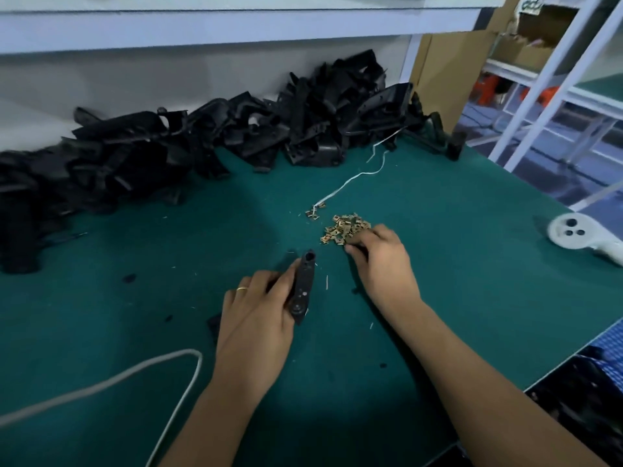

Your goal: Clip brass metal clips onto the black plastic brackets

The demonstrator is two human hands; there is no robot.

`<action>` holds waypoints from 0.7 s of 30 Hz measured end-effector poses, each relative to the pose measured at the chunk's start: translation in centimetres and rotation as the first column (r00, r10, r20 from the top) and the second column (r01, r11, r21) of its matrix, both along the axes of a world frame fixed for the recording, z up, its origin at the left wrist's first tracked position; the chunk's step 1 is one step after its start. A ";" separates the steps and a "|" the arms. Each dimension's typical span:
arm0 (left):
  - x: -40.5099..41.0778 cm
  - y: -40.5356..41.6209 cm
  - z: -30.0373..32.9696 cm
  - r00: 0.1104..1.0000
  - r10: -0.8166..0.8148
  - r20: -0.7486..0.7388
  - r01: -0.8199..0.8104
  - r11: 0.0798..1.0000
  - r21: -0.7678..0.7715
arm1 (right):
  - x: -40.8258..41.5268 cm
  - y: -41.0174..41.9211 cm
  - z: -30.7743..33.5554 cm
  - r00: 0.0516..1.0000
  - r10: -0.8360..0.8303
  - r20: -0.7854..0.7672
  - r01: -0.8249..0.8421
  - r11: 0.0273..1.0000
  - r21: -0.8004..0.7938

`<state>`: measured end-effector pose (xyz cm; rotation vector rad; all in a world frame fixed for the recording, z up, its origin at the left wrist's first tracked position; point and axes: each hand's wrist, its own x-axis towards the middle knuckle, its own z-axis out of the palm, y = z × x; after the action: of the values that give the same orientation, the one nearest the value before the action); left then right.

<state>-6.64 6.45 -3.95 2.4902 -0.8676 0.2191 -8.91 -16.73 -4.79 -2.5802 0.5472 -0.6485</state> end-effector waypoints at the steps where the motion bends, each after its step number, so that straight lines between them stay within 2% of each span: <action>1: 0.0 0.1 0.0 1.000 0.005 0.001 -0.005 1.000 -0.005 | -0.2 0.0 -0.1 1.000 -0.003 0.000 0.003 1.000 0.000; 7: 0.1 0.2 -0.4 0.999 -0.007 -0.047 0.004 0.998 -0.055 | -2.2 0.9 -0.2 0.999 0.046 -0.028 -0.046 0.999 -0.020; 8: 0.1 0.3 -0.4 0.998 -0.015 -0.057 0.012 0.998 -0.057 | -3.0 1.3 -0.2 0.998 0.068 -0.003 -0.068 0.998 0.014; 10: -0.1 0.3 -0.3 0.998 -0.042 -0.050 0.039 0.998 -0.053 | -5.0 2.3 0.1 0.993 0.093 0.072 -0.106 0.974 0.199; 12: -0.3 0.2 -0.3 0.997 -0.075 -0.027 0.074 0.996 -0.047 | -6.9 3.3 0.4 0.984 0.105 0.142 -0.155 0.899 0.408; 16: -0.7 -0.4 -0.2 0.992 -0.124 -0.010 0.123 0.992 -0.037 | -9.4 5.9 0.4 0.960 0.133 0.247 -0.267 0.702 0.660; 18: -1.0 -0.6 -0.2 0.990 -0.137 -0.006 0.137 0.990 -0.032 | -9.8 6.3 0.2 0.952 0.117 0.283 -0.294 0.613 0.733; 21: -1.2 -0.7 -0.4 0.986 -0.164 0.021 0.164 0.986 -0.008 | -9.8 6.0 -0.1 0.940 0.101 0.325 -0.326 0.546 0.772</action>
<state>-7.83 5.75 -4.32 2.3960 -1.0713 0.1921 -18.70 -10.77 -4.85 -1.5970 0.3148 -0.4516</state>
